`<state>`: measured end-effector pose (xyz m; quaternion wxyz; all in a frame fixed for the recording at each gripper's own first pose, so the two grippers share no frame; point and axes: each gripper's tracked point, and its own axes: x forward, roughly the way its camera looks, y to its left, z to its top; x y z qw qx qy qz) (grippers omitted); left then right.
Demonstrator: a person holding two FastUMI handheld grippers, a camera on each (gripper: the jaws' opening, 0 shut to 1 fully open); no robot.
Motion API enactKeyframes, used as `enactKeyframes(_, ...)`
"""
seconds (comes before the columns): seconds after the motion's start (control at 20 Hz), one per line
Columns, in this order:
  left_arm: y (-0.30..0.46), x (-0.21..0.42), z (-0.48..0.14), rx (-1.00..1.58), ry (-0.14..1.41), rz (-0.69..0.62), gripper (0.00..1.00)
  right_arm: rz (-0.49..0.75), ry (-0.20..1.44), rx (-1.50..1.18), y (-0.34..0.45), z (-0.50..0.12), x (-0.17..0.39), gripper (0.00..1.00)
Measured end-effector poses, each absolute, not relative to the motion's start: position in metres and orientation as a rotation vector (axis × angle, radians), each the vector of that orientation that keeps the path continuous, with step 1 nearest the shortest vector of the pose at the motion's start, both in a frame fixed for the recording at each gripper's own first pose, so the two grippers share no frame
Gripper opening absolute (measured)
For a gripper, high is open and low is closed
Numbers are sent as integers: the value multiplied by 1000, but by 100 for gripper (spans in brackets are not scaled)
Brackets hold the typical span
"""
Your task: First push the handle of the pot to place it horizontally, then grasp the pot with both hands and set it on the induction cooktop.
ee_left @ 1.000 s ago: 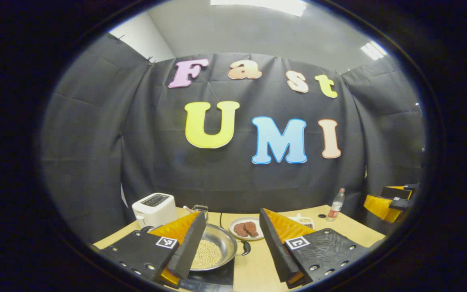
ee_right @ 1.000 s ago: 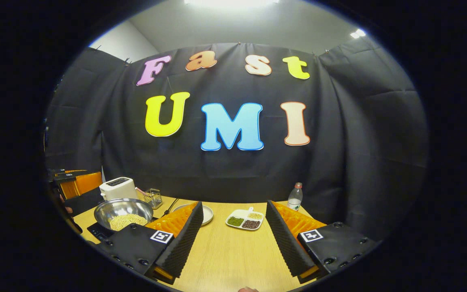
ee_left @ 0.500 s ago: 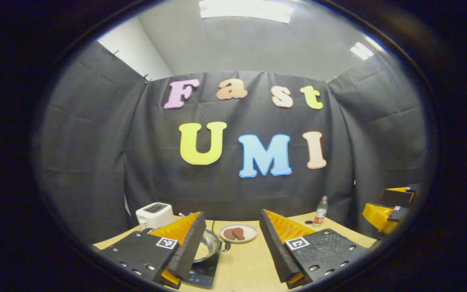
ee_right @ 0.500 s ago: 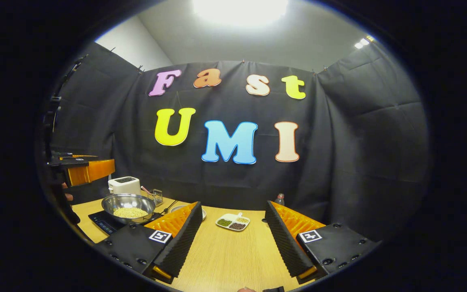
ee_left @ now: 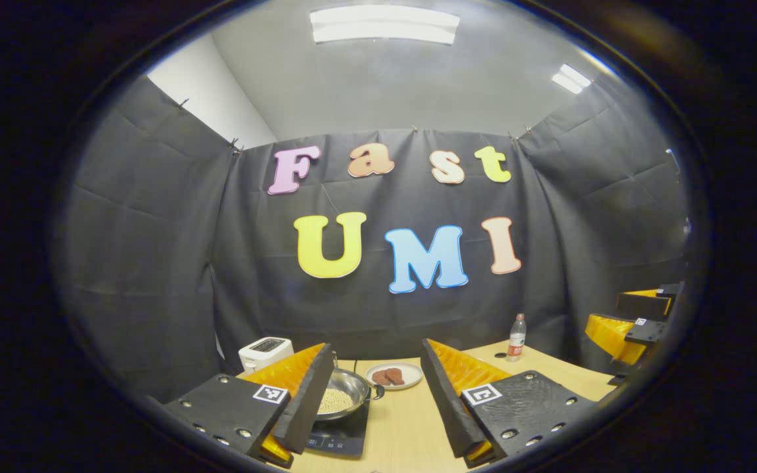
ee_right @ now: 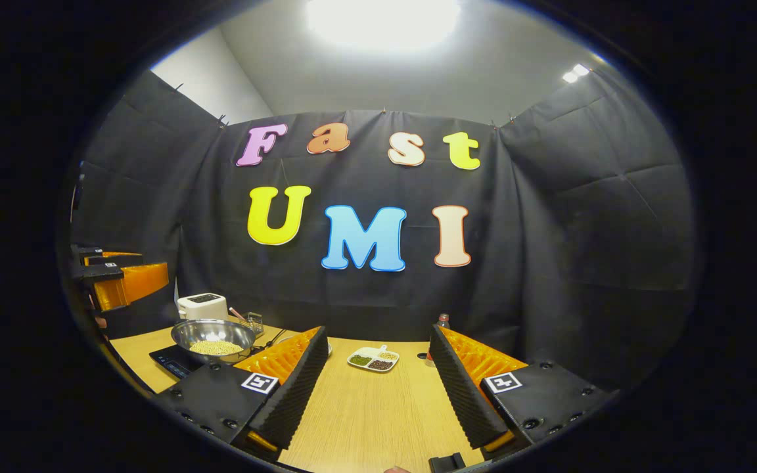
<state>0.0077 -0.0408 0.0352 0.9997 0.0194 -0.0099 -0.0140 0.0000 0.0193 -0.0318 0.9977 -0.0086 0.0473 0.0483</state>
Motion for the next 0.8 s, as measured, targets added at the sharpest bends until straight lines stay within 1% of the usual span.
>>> enactKeyframes(0.05,-35,2,36,37,-22,-22,77,99,84,-16,22,-28,-5,98)
enactKeyframes(0.1,-31,-3,37,35,-26,-19,77,97,77,-18,22,-24,-9,95)
enactKeyframes(0.15,-28,-9,38,35,-28,-14,77,95,73,-19,23,-22,-14,98)
enactKeyframes(0.2,-25,-13,39,35,-29,-13,81,95,69,-16,26,-19,-18,98)
enactKeyframes(0.25,-22,-17,38,35,-27,-12,81,93,65,-11,28,-16,-22,98)
enactKeyframes(0.3,-20,-19,39,33,-27,-11,77,92,65,-5,30,-15,-25,98)
enactKeyframes(0.5,-12,-30,45,30,-45,-4,77,84,65,-7,33,-11,-34,98)
enactKeyframes(0.55,-10,-32,47,32,-46,-2,77,83,65,-11,34,-12,-36,94)
enactKeyframes(0.6,-9,-33,48,34,-50,-1,77,84,66,-13,35,-12,-37,98)
enactKeyframes(0.7,-7,-39,48,39,-50,0,77,79,65,-15,36,-10,-40,98)
enactKeyframes(0.75,-6,-40,47,39,-47,2,77,78,66,-13,37,-8,-42,94)
enactKeyframes(0.8,-5,-41,48,38,-49,1,77,78,66,-13,38,-8,-44,98)
